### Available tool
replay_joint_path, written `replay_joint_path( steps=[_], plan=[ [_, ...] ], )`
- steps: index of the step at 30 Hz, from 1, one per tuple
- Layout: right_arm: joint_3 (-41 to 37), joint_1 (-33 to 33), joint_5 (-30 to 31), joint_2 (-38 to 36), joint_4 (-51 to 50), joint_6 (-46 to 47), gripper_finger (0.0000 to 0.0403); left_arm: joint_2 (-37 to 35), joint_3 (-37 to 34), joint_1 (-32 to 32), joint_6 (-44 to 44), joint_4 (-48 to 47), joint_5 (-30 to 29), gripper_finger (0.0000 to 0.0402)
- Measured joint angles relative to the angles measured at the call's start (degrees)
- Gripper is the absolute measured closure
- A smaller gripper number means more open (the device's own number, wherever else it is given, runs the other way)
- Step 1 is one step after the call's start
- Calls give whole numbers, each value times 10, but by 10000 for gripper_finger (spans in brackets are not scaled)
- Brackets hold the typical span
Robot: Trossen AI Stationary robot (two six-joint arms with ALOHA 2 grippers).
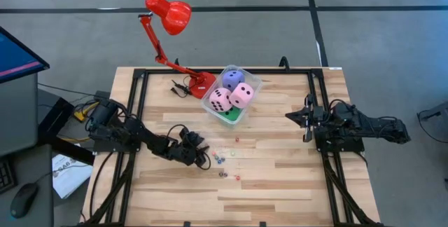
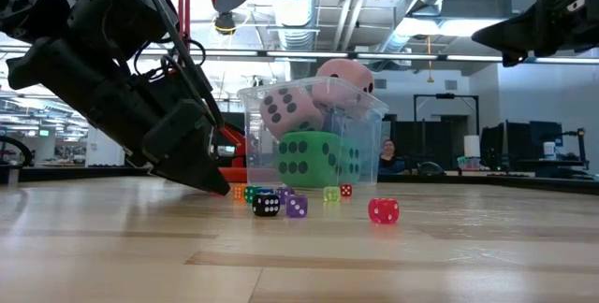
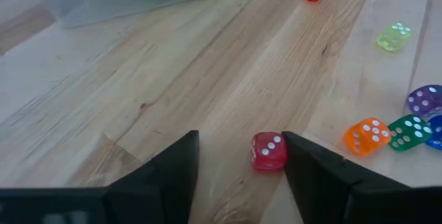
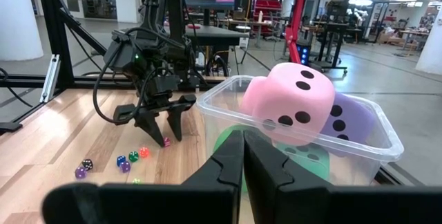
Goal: Pick & Place Dice
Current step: Put the left small pink dice into the transparent bin
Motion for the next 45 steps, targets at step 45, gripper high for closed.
replay_joint_path(
  steps=[45],
  plan=[
    [0, 0, 0, 0, 0, 0, 394, 0, 1, -1, 0, 0, -4, 349]
  ],
)
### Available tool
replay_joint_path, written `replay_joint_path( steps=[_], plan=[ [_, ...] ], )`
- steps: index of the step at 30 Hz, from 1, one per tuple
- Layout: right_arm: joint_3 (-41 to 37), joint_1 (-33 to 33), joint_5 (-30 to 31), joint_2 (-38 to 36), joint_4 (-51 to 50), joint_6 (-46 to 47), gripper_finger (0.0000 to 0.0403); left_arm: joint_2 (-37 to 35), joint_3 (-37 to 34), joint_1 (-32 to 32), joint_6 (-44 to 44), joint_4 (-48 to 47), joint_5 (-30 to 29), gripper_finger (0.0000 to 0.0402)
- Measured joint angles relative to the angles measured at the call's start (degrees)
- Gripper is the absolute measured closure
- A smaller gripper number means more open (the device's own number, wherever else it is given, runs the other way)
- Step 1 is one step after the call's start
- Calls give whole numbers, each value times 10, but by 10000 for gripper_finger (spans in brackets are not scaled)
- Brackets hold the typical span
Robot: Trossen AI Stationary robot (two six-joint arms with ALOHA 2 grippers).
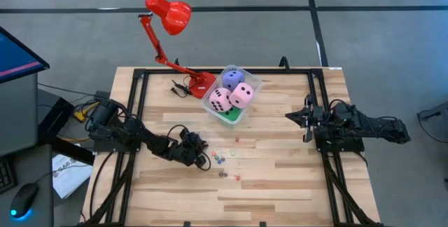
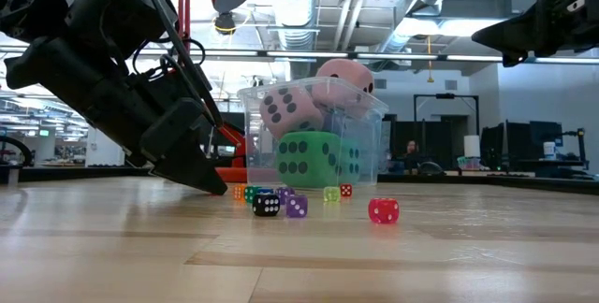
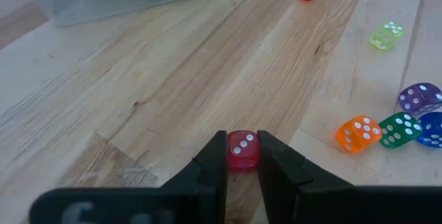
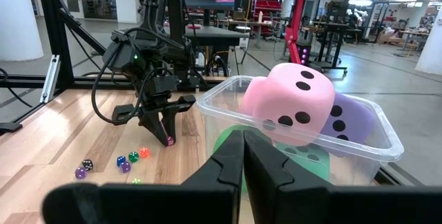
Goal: Pick & Place Dice
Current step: Put the left small pink dice into the transparent bin
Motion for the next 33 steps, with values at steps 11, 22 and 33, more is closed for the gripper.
replay_joint_path(
  steps=[11, 22, 33],
  plan=[
    [0, 0, 0, 0, 0, 0, 394, -5, -1, 2, 0, 10, -5, 350],
    [0, 0, 0, 0, 0, 0, 394, -89, -1, 22, 36, 16, -26, 349],
    [0, 0, 0, 0, 0, 0, 394, -190, 0, 87, 129, 49, -30, 348]
  ],
)
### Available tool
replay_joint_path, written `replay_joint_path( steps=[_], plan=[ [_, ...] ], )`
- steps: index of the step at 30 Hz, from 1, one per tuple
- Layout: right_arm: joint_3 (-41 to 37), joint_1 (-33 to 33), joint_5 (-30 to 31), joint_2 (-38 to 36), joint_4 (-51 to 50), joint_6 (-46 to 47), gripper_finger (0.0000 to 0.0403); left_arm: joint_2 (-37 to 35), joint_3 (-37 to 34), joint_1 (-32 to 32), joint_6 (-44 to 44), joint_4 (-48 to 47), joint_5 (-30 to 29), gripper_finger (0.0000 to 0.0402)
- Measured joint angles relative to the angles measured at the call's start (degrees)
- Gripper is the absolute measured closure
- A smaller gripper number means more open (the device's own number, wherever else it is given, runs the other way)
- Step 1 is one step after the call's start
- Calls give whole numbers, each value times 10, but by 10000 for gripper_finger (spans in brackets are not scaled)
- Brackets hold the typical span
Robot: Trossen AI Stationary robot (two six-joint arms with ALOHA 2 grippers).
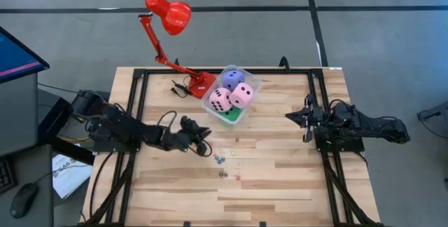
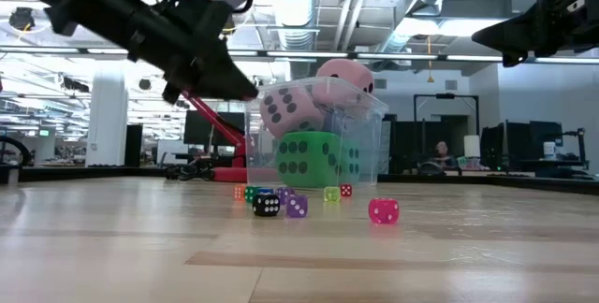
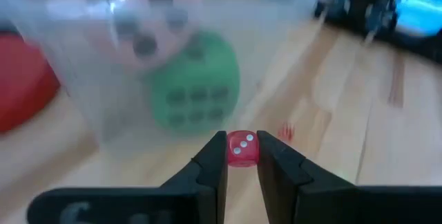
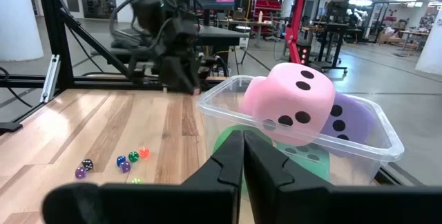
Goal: Pick & Place Dice
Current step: Put the left small pink dice into the transparent bin
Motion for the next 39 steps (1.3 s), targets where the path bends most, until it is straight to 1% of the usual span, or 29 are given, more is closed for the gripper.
replay_joint_path(
  steps=[9, 15, 22, 24, 30, 34, 35, 39],
  plan=[
    [0, 0, 0, 0, 0, 0, 394, -11, 0, 48, 89, 134, 3, 348],
    [0, 0, 0, 0, 0, 0, 394, -11, 2, 55, 97, 183, 7, 348],
    [0, 0, 0, 0, 0, 0, 394, 2, 50, 55, 106, 178, 9, 348],
    [0, 0, 0, 0, 0, 0, 394, 21, 68, 55, 123, 175, 8, 348],
    [0, 0, 0, 0, 0, 0, 394, 93, 112, 58, 131, 167, 6, 348],
    [0, 0, 0, 0, 0, 0, 394, 126, 140, 69, 161, 168, 3, 348],
    [0, 0, 0, 0, 0, 0, 394, 132, 148, 71, 171, 168, 6, 348],
    [0, 0, 0, 0, 0, 0, 394, 144, 163, 80, 192, 152, 50, 348]
  ],
)
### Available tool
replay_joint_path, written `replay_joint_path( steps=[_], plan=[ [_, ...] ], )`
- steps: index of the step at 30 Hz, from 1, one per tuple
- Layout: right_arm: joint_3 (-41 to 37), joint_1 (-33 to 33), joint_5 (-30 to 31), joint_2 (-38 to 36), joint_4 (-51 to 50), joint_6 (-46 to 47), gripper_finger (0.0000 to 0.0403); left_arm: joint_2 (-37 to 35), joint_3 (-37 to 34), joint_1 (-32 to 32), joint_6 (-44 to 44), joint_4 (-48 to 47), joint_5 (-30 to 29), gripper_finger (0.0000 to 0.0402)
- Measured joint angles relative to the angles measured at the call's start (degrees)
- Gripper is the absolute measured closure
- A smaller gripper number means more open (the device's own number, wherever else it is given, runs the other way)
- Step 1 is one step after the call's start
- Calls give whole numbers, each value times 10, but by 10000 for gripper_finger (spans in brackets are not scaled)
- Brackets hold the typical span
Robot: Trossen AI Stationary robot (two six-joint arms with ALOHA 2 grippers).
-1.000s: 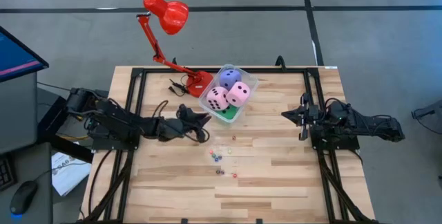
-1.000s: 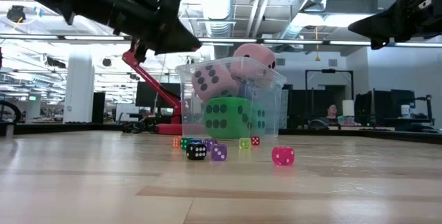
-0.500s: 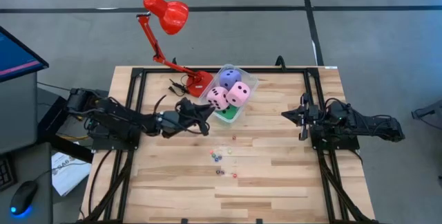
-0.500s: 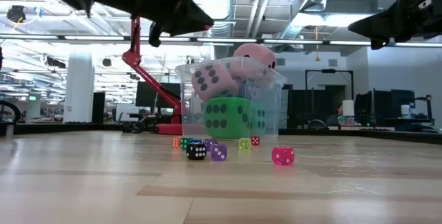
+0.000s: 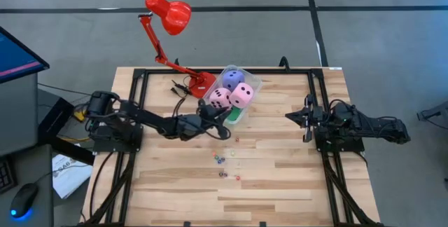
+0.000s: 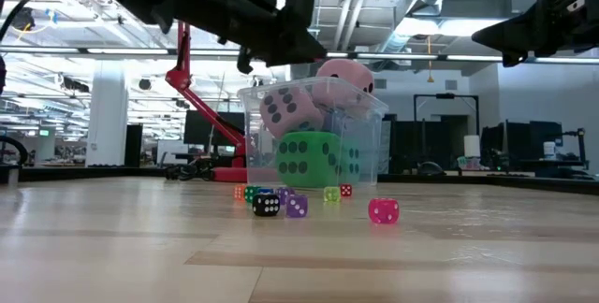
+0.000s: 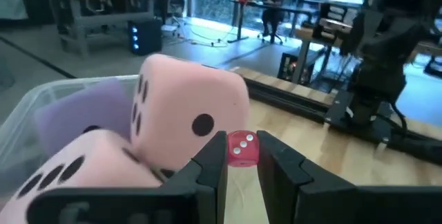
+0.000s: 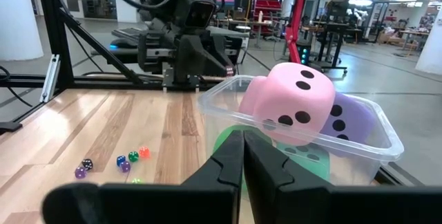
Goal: Pick & Place Dice
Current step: Put the left small pink dice into the transparent bin, then put the small orange dice into the transparent bin
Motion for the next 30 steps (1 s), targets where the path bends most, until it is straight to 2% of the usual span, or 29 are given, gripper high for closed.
replay_joint_path(
  steps=[5, 18, 30],
  plan=[
    [0, 0, 0, 0, 0, 0, 394, 0, 0, 6, -2, -9, 9, 335],
    [0, 0, 0, 0, 0, 0, 394, 0, 0, 26, -6, -38, 4, 255],
    [0, 0, 0, 0, -1, 0, 394, -14, 0, 10, -1, -12, 4, 267]
  ],
)
